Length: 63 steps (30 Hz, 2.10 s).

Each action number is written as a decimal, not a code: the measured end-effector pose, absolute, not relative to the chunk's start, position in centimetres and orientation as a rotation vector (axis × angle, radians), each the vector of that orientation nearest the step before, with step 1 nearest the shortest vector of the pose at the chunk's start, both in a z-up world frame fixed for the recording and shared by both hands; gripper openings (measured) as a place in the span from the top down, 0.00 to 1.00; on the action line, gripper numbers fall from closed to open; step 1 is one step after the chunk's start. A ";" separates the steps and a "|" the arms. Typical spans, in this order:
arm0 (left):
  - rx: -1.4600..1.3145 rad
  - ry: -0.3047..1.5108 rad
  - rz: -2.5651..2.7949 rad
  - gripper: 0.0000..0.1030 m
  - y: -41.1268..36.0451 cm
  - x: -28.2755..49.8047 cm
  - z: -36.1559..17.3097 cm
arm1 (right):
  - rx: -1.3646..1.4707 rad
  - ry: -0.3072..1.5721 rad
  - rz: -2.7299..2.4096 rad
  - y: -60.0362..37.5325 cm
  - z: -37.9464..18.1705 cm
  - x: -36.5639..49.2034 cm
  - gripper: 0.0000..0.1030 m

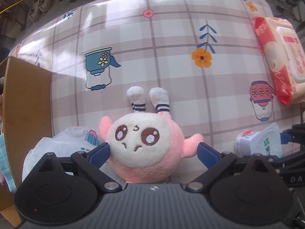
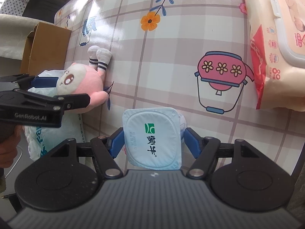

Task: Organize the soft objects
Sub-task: 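Hold the yogurt cup in the right gripper while the left moves to the pink plush bunny, then close the left gripper on the pink bunny and lift it, then carry the bunny with the left gripper while the right carries the yogurt cup over the box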

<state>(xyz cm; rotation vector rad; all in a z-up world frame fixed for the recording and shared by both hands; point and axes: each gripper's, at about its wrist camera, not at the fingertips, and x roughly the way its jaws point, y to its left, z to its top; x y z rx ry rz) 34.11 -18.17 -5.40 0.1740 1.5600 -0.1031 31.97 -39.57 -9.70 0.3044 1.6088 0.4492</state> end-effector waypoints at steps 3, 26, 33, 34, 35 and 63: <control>0.151 1.570 -0.092 0.05 -17.6 34.5 -5.5 | 0.309 1.611 0.446 -39.5 -9.8 32.0 0.33; 0.149 1.525 -0.084 0.30 -17.5 33.1 -3.9 | 0.396 1.622 0.385 -39.8 -9.3 31.8 0.41; 0.113 1.450 -0.087 0.30 -17.0 31.8 -1.4 | 0.446 1.591 0.374 -40.2 -8.0 31.6 0.42; 0.102 1.435 -0.087 0.31 -16.8 31.6 -0.9 | 0.458 1.583 0.374 -40.3 -7.8 31.6 0.42; 0.089 1.419 -0.086 0.31 -16.7 31.4 -0.4 | 0.471 1.575 0.374 -40.4 -7.5 31.6 0.42; -0.040 1.196 0.252 0.31 9.1 20.1 16.3 | 0.665 1.407 0.740 -17.9 9.1 31.4 0.42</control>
